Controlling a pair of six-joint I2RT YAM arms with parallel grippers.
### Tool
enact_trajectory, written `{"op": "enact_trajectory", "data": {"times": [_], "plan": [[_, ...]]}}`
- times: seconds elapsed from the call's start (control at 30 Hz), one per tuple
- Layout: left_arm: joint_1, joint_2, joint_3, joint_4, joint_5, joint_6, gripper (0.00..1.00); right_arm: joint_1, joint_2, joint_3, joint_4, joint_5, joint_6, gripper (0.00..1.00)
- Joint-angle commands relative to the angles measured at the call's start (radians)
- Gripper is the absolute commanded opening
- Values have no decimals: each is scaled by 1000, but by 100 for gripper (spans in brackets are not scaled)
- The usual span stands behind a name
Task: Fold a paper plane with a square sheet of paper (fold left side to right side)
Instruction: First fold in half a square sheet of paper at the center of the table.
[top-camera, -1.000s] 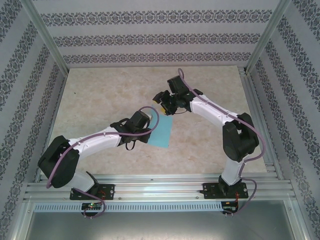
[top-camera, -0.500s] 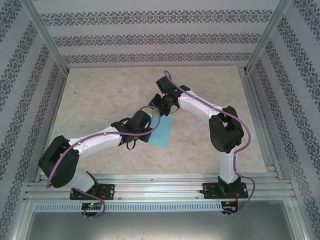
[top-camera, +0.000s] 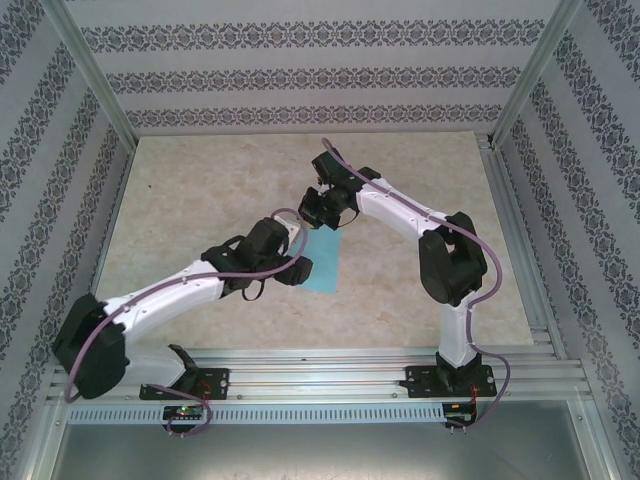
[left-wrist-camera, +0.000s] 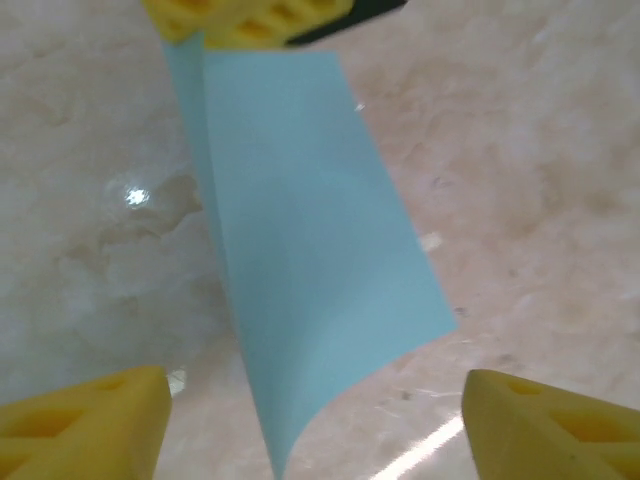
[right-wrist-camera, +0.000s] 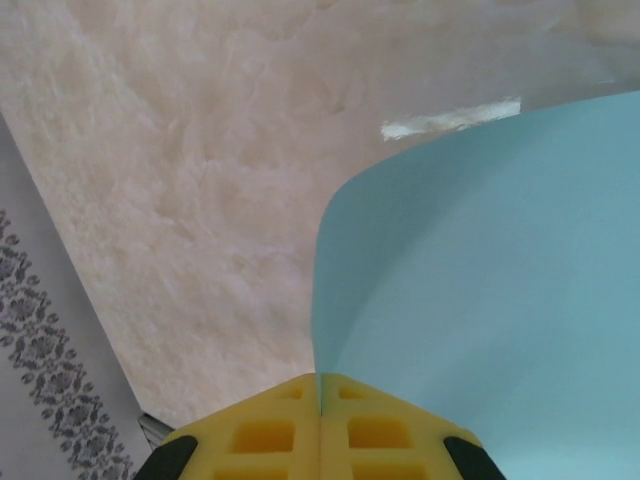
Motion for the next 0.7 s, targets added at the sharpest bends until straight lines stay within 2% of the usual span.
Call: {"op": "enact_trajectory", "data": {"times": [0.0, 0.13, 0.23, 0.43, 0.67], "plan": [[70, -159, -33, -8, 130, -54, 84, -3, 8, -39, 58, -97, -139, 0], [202, -231, -92, -2, 223, -174, 87, -30, 5, -61, 68, -159, -274, 0], [267, -189, -130, 36, 265, -237, 86, -52, 21, -77, 81, -216, -345, 0], [273, 24, -99, 70, 278, -253, 84, -95, 61, -101, 109, -305, -469, 0], [268, 196, -34, 110, 276, -270, 85, -141, 93, -97, 72, -310, -608, 0]]}}
